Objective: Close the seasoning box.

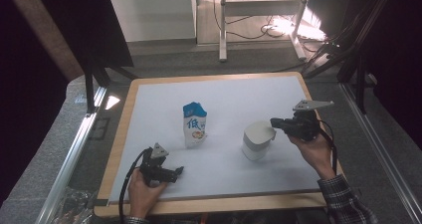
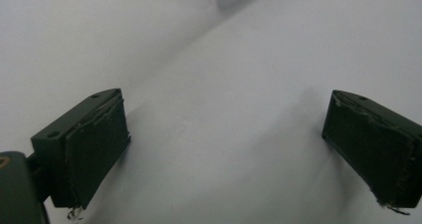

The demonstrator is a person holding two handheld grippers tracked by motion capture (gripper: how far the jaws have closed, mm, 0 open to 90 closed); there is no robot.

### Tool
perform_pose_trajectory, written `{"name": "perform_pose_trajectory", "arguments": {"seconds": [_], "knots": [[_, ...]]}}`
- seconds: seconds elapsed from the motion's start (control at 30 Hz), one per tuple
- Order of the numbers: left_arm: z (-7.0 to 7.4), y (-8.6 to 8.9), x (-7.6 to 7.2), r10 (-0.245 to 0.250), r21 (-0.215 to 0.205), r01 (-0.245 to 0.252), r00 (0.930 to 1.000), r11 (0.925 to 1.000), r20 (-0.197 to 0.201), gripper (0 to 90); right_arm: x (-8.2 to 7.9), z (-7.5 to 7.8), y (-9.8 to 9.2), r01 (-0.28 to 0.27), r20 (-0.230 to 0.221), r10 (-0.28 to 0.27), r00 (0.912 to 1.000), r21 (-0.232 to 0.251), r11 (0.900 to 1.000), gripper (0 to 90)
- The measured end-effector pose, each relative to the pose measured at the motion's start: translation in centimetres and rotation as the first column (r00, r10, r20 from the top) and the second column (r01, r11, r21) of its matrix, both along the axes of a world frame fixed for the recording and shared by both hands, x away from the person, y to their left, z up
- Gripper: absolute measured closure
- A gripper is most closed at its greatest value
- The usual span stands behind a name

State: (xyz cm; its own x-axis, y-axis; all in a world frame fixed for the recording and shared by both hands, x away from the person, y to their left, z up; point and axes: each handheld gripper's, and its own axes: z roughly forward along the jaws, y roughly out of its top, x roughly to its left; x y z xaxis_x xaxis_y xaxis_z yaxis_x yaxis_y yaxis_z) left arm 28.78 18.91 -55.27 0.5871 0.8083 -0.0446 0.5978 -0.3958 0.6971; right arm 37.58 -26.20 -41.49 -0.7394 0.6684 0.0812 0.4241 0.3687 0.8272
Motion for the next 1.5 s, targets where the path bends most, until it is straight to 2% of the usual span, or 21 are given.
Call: {"name": "perform_pose_trajectory", "arguments": {"seconds": [0.1, 0.3, 0.6, 1.1, 1.43, 1.5], "knots": [[0.0, 0.0, 0.0, 0.000, 0.000, 0.000, 1.0000, 1.0000, 0.000, 3.7, -0.1, 0.1, 0.0, 0.004, 0.010, -0.004, 0.9999, -0.018, 1.000, 80.5], [0.0, 0.0, 0.0, 0.000, 0.000, 0.000, 1.0000, 1.0000, 0.000, 3.7, -0.5, 0.3, -0.2, 0.015, 0.029, -0.014, 0.9995, -0.043, 0.999, 65.2], [0.0, 0.0, 0.0, 0.001, 0.000, -0.001, 1.0000, 1.0000, 0.000, 3.7, -1.2, 0.6, -0.7, 0.053, 0.064, -0.046, 0.9969, -0.111, 0.992, 47.1], [0.0, 0.0, 0.0, -0.002, 0.003, 0.002, 1.0000, 1.0000, -0.001, 3.7, -2.6, 0.1, -2.3, 0.085, 0.074, -0.075, 0.9944, -0.143, 0.986, 39.7], [0.0, 0.0, 0.0, -0.001, 0.001, 0.001, 1.0000, 1.0000, -0.002, 3.7, -3.5, -1.5, -2.9, 0.097, 0.077, -0.086, 0.9933, -0.154, 0.983, 36.5], [0.0, 0.0, 0.0, -0.001, 0.002, 0.001, 1.0000, 1.0000, -0.002, 3.7, -3.6, -2.1, -3.0, 0.104, 0.080, -0.092, 0.9926, -0.174, 0.979, 36.0]]}}
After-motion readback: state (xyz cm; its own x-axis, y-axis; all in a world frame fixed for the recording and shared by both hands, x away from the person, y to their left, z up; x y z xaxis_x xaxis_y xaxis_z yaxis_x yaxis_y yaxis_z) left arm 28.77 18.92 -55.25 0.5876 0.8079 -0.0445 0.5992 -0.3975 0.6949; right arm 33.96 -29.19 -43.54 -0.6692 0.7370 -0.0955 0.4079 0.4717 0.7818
